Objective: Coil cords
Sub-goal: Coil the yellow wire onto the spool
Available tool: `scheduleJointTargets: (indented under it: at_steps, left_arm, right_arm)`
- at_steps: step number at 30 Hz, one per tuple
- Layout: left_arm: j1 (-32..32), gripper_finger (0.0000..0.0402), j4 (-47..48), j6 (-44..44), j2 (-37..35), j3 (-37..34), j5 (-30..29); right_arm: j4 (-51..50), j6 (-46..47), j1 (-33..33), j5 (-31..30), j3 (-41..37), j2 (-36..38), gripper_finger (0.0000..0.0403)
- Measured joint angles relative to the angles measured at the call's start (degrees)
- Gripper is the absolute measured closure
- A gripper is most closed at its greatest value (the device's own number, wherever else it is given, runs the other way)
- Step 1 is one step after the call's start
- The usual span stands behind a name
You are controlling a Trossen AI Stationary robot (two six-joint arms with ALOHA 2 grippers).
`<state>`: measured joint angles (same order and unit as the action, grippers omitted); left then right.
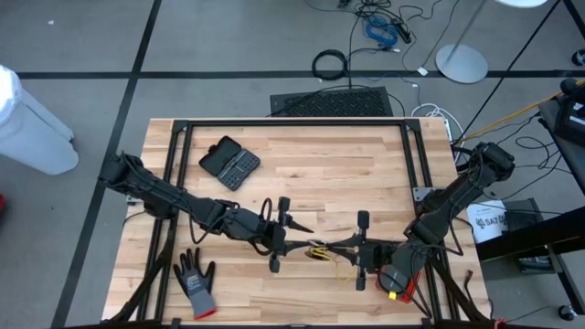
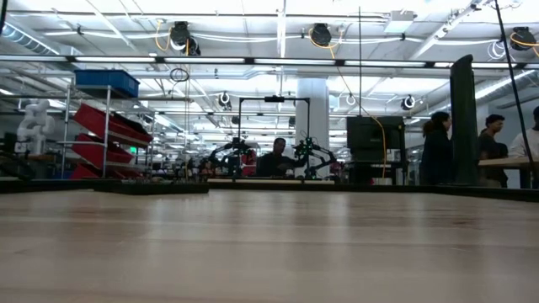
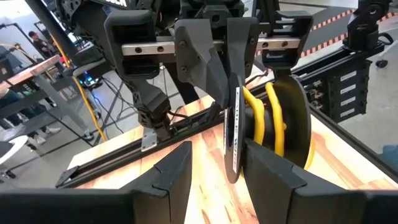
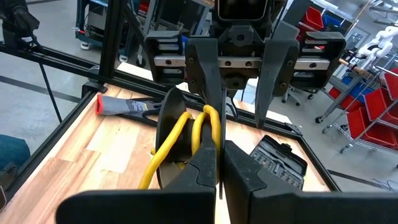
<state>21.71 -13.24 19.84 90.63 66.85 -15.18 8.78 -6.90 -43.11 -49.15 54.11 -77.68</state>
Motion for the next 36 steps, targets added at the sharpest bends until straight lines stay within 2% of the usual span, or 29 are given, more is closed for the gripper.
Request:
scheduleJointTargets:
  at_steps: [5,12,24,28,32,36]
  left_arm:
    - [0.0,0.0292,0.0,0.0,0.0,0.0,0.5]
    - [-0.3,0.0389,0.2,0.6,0.0,0.0,1.7]
    - [-0.5,0.0399,-1.0,3.5,0.0,0.0,1.4]
    - [-0.3,0.0400,-1.2,3.7,0.0,0.0,-0.4]
    - [-0.3,0.0400,-1.5,4.6,0.0,0.0,-2.8]
    - [-0.3,0.0401,-1.5,5.0,0.0,0.0,-4.3]
  right_arm:
    - [0.0,-0.1,0.0,0.0,0.0,0.0,0.0402]
    - [0.0,-0.2,0.0,-0.5,0.0,0.0,0.0402]
    - [0.0,-0.4,0.0,-0.3,0.0,0.1,0.0391]
    - [0.0,-0.6,0.0,-0.7,0.0,0.1,0.0375]
    - [0.0,1.0,-0.1,-4.9,0.0,0.1,0.0352]
    - [0.0,2.4,-0.2,-6.4,0.0,0.2,0.0320]
